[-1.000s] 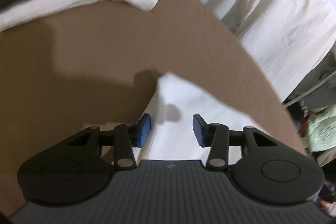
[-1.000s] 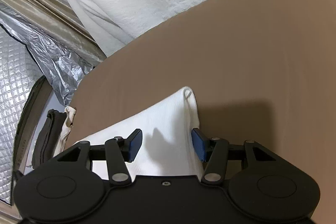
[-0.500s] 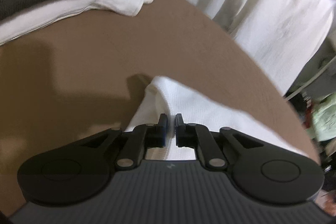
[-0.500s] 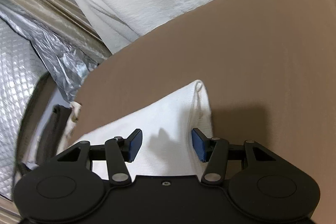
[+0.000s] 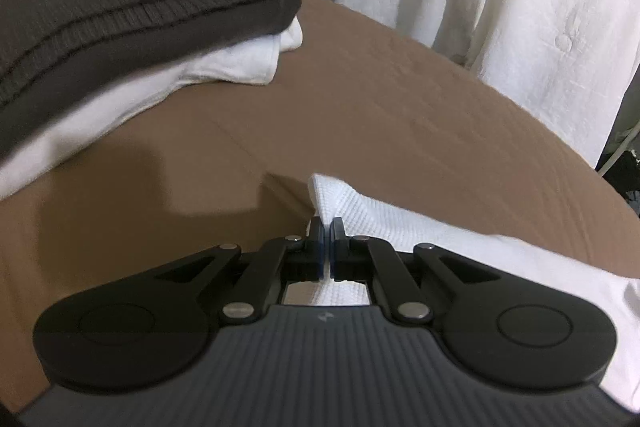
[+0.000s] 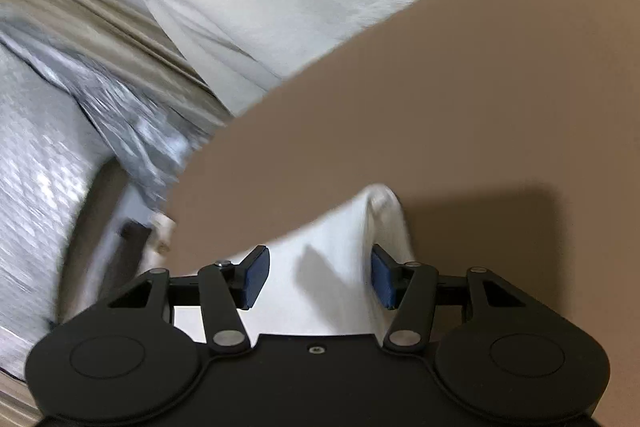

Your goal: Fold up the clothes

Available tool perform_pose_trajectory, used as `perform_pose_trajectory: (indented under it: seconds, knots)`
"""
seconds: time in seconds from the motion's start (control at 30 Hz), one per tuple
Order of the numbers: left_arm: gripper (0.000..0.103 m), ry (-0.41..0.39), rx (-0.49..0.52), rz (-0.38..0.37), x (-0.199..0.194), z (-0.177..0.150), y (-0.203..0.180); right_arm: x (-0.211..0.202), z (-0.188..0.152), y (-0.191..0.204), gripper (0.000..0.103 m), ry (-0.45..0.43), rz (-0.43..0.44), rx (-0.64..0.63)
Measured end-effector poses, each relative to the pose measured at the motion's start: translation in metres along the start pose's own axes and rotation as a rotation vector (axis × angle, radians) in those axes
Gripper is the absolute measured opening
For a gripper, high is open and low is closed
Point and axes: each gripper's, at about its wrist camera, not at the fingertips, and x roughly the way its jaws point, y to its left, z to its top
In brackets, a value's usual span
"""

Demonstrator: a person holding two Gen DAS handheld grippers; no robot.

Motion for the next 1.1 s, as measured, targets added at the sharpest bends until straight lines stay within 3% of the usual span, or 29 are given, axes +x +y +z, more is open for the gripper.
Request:
perform_pose_trajectory:
  seconds: [0.03, 0.07, 0.27, 0.37, 0.43, 0.5, 0.57, 0.63, 0.7, 0.8, 0.9, 0.93, 1.07, 1.1]
  knots:
    - [0.002, -0.013, 0.003, 0.013, 0.001, 0.000, 0.000, 0.004, 0.002, -0.002, 0.036, -0.014, 0.013, 0.010]
    - [0.002, -0.033, 0.006, 0.031, 0.000, 0.002, 0.000, 0.006, 0.002, -0.001, 0.007, -0.022, 0.015, -0.013]
    - [0.002, -0.222, 0.168, 0.089, -0.023, 0.017, -0.025, -0.040, 0.019, 0.035, 0.005, -0.229, 0.034, -0.204]
    - [0.002, -0.201, 0.236, 0.141, 0.003, 0.016, -0.035, -0.021, 0.021, 0.041, 0.003, -0.191, -0.128, -0.335]
    - [0.003, -0.145, 0.242, 0.159, 0.021, 0.013, -0.034, 0.003, 0.015, 0.029, 0.003, -0.150, -0.221, -0.316]
    - [0.004, -0.103, 0.221, 0.153, 0.028, 0.008, -0.030, 0.023, 0.010, 0.013, 0.011, -0.100, -0.284, -0.242]
    - [0.008, -0.082, 0.192, 0.145, 0.030, 0.005, -0.026, 0.019, 0.010, -0.003, 0.012, -0.090, -0.243, -0.142]
    - [0.024, -0.109, 0.147, 0.135, 0.016, 0.008, -0.023, 0.004, 0.014, -0.001, 0.028, -0.092, -0.227, -0.085]
    - [0.047, -0.134, 0.135, 0.135, 0.000, 0.006, -0.023, -0.014, 0.014, 0.009, 0.059, -0.116, -0.255, -0.077]
    - [0.052, -0.111, 0.152, 0.124, -0.020, -0.005, -0.031, -0.042, 0.008, 0.028, 0.062, -0.111, -0.327, -0.082]
    - [0.057, -0.041, 0.186, 0.081, -0.034, -0.018, -0.044, -0.065, -0.006, 0.039, 0.062, -0.001, -0.359, -0.059]
    - [0.059, -0.008, 0.215, 0.079, -0.037, -0.024, -0.048, -0.073, -0.014, 0.045, 0.062, 0.012, -0.315, -0.061]
    - [0.087, 0.150, 0.383, 0.108, -0.041, -0.058, -0.069, -0.094, -0.048, 0.065, 0.070, 0.070, -0.168, -0.061]
    - [0.087, 0.189, 0.425, 0.115, -0.043, -0.067, -0.074, -0.097, -0.058, 0.070, 0.070, 0.090, -0.144, -0.057]
